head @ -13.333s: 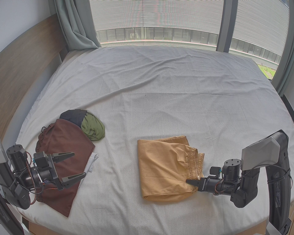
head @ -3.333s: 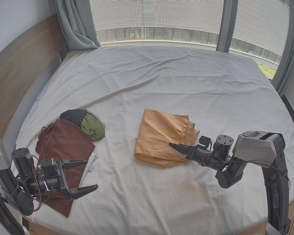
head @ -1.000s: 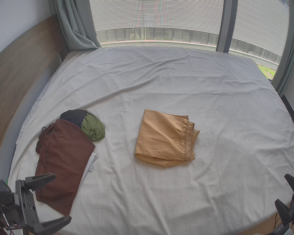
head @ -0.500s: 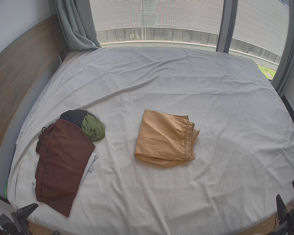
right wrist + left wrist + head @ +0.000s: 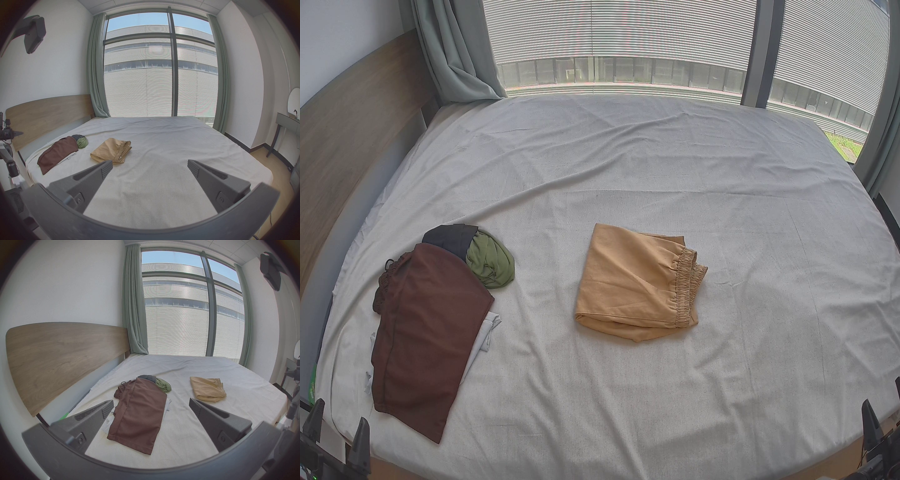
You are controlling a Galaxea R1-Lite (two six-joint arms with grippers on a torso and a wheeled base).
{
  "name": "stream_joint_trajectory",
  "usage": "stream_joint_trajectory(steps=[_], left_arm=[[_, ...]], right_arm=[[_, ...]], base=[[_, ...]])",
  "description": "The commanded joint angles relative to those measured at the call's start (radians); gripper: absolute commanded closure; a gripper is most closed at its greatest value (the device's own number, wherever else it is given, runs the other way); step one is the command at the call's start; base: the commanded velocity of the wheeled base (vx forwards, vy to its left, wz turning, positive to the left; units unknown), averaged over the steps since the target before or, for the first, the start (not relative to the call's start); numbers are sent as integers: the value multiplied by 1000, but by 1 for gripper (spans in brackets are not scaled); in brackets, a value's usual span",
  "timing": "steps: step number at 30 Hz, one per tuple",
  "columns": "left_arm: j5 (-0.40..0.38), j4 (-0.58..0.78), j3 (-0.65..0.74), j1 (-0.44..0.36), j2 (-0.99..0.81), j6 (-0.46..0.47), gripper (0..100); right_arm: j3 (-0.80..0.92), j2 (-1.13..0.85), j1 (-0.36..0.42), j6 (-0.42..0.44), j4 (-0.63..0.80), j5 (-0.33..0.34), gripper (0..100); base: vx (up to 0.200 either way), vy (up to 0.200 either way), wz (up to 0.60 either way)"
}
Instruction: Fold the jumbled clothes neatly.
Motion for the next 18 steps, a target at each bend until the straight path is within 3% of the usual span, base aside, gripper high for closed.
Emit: stream_joint_trajectory(steps=[1,18], left_arm=[[-34,22,16,-1,-4,27,0],[-34,23,16,-22,-44,36,0]], right_arm=[[16,-3,3,-7,17,-8,0],[16,-6,3,-4,17,-5,0]], base=[[0,0,0],[0,0,0]])
